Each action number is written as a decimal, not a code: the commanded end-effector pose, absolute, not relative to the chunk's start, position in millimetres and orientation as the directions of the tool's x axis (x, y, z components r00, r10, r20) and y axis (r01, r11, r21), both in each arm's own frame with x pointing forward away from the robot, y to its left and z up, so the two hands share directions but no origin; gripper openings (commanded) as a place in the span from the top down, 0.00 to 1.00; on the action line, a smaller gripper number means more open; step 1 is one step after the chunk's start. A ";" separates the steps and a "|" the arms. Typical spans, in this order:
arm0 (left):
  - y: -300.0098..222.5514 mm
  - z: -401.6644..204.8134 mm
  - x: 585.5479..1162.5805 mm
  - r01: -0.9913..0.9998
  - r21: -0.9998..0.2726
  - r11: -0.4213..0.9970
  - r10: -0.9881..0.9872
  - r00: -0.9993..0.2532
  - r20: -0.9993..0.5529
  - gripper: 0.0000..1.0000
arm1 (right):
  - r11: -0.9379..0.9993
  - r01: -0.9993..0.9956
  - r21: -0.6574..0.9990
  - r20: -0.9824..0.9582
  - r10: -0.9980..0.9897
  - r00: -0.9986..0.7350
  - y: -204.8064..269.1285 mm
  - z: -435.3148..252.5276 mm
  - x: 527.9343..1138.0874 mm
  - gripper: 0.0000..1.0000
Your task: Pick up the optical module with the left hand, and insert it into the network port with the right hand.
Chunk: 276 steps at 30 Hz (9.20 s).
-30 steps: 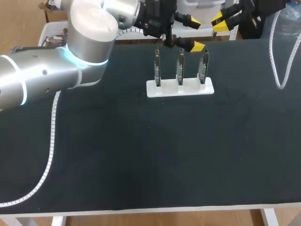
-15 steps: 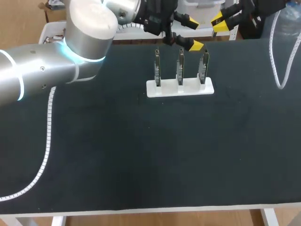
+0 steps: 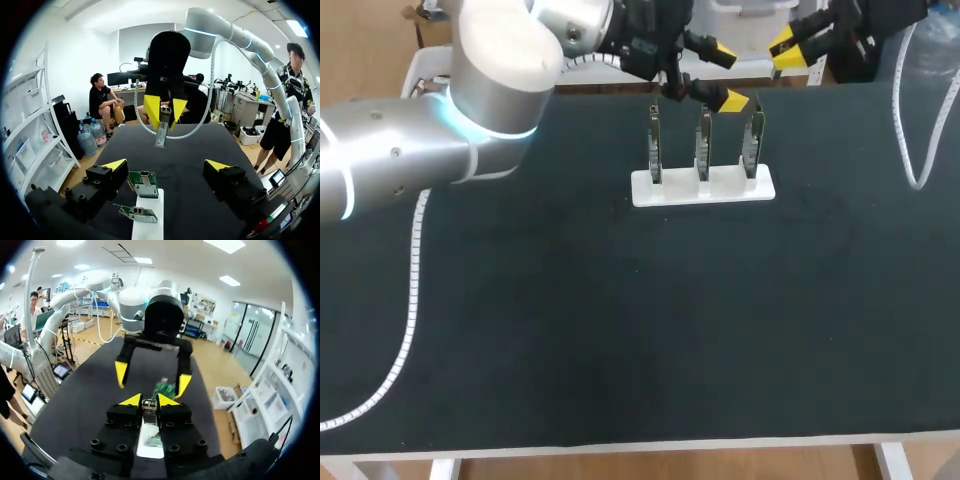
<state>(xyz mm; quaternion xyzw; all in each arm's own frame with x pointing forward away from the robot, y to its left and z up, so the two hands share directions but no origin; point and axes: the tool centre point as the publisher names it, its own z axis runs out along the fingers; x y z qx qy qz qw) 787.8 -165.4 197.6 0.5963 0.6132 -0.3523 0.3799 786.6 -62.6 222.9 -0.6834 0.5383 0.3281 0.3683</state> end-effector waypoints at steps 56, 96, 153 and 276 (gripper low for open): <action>-165.1 198.0 786.2 0.999 0.023 0.044 0.465 0.000 -0.885 0.00 | -0.309 -0.947 0.083 -0.858 -0.506 0.090 -63.0 184.1 792.1 1.00; -165.1 198.0 786.2 0.999 0.023 0.044 0.465 0.000 -0.885 0.00 | -0.297 -0.953 0.057 -0.841 -0.529 0.115 -61.1 185.5 810.8 1.00; -165.1 198.0 786.2 0.999 0.023 0.044 0.465 0.000 -0.885 0.00 | -0.303 -0.947 0.103 -0.837 -0.541 0.082 -54.5 168.1 828.0 1.00; -165.1 198.0 786.2 0.999 0.023 0.044 0.465 0.000 -0.885 0.00 | -0.404 -0.906 0.127 -0.797 -0.586 0.150 -64.3 181.3 808.7 1.00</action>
